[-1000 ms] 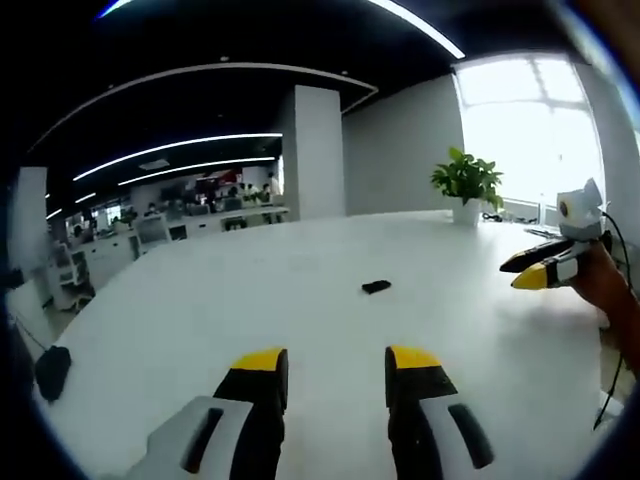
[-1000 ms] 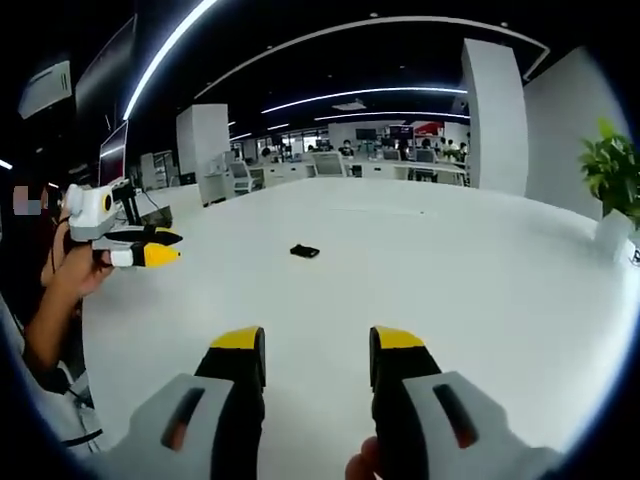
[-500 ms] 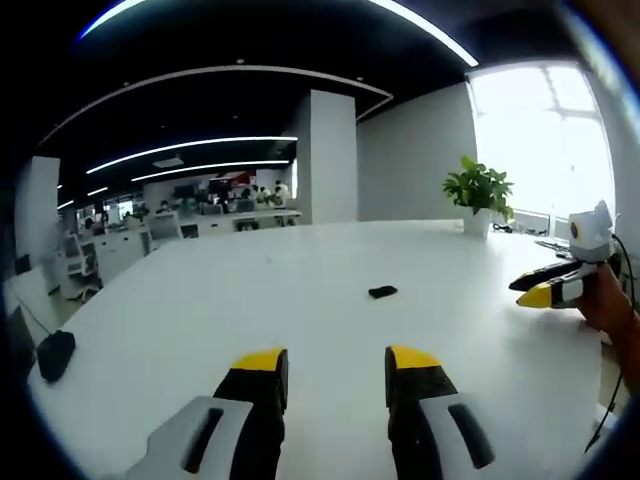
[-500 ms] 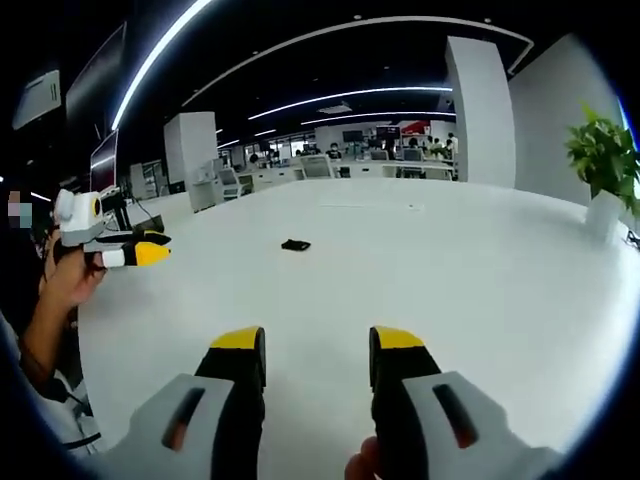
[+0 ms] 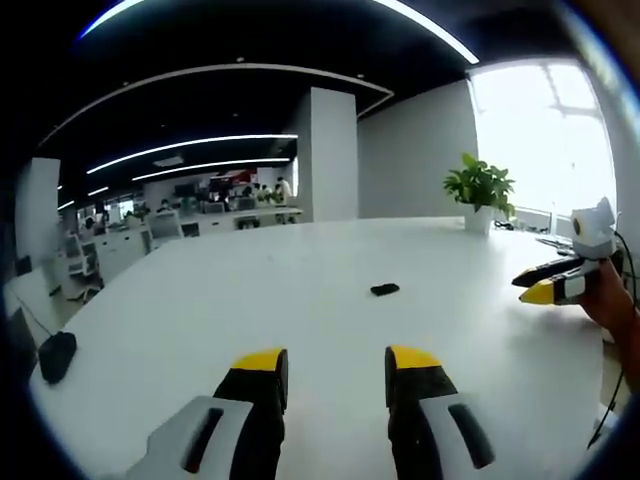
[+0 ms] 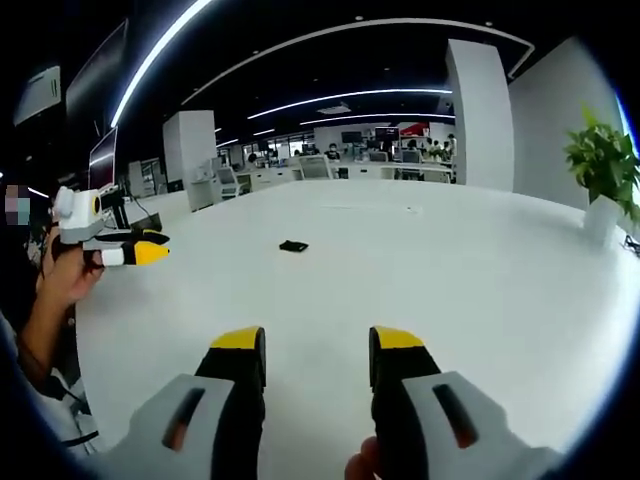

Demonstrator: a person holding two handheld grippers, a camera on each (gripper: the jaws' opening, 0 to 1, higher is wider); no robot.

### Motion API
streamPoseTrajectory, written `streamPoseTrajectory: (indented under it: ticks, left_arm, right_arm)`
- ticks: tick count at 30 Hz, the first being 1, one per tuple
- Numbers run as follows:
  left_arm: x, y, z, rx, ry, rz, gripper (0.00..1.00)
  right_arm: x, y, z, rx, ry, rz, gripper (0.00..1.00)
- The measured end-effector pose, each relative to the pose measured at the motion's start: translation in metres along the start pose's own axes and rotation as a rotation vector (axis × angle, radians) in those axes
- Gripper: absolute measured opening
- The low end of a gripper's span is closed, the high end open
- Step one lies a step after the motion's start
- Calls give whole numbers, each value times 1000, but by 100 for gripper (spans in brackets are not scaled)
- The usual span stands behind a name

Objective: Snap the two parts of the plastic buckle together until the buckle closes and remains connected.

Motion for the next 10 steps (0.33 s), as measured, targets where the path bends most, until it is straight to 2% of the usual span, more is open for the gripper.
streamPoseTrajectory:
  ticks: [10]
  left_arm:
    - [0, 3, 0, 10, -3, -1, 39]
  right_arm:
    - [-1, 1, -1, 0, 2, -2, 41]
Point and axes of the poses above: the point that each gripper's makers call its tool centre point, and the gripper's own axes: z roughly backward along the fingers, x roughly to its left, y roughly out of its underside, the point moved 10 cm from there along z, roughly backward along the fingers, and after that the axes turned 7 degrees about -y, right-handed, at the moved point
